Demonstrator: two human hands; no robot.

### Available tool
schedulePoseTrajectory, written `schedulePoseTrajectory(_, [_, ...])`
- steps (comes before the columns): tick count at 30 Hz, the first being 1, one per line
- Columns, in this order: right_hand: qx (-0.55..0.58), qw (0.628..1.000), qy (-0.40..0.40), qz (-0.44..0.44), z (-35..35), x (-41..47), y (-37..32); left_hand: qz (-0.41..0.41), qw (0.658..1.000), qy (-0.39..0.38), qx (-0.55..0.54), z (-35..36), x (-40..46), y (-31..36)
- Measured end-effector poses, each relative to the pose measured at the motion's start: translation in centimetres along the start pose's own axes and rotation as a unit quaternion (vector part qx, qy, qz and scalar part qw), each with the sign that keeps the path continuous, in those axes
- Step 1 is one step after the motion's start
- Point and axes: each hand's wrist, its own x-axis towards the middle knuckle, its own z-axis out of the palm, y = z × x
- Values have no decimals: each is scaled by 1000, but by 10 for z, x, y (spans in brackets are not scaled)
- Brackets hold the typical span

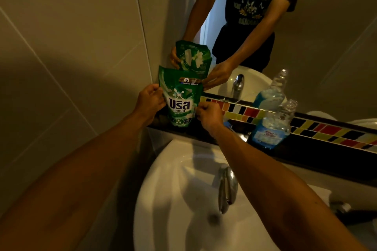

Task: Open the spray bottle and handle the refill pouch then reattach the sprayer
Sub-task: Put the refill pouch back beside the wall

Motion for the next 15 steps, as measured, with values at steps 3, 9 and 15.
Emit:
schedulePoseTrajectory(3, [-11, 1000, 4, -1, 12, 9, 0, -3, 1000, 13, 4, -7, 11, -3])
schedulePoseTrajectory(9, [7, 1000, 2, -4, 27, 21, -3, 2, 999, 33, 30, -22, 28, -11])
schedulePoseTrajectory(15, [17, 1000, -4, -14, 33, 25, -1, 10, 997, 71, 4, -24, 37, -13])
